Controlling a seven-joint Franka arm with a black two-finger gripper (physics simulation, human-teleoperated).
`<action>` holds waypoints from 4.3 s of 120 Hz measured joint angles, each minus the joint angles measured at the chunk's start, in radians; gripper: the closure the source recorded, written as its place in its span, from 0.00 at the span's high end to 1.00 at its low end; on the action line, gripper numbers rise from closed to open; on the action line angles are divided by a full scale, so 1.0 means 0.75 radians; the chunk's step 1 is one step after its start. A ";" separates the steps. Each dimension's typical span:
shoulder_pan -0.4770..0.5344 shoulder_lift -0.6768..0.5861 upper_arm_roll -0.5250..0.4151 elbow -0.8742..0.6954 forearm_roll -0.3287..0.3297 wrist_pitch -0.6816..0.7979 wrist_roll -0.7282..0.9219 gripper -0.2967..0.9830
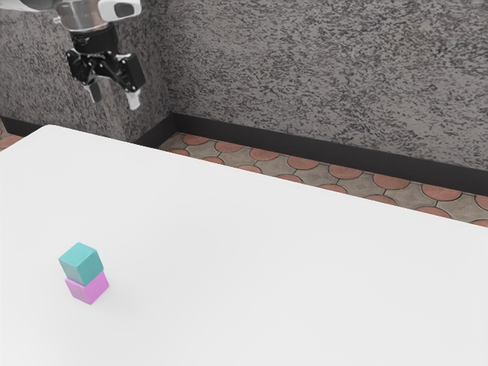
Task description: Pick up the blue block with one arm, and put the blue block on the table with one arm
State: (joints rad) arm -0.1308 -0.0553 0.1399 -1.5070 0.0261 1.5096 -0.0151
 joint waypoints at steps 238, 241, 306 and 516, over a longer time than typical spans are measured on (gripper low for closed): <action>0.454 -0.507 -0.159 -1.383 0.105 0.795 0.361 0.77; 0.457 -0.493 -0.150 -1.383 0.108 0.808 0.377 0.77; 0.504 -0.307 -0.103 -1.364 0.081 0.940 0.608 0.77; 0.546 -0.048 -0.113 -1.276 0.035 1.020 0.662 0.75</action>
State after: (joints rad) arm 0.2791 -0.0916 0.0555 -2.4636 0.0525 2.2743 0.4812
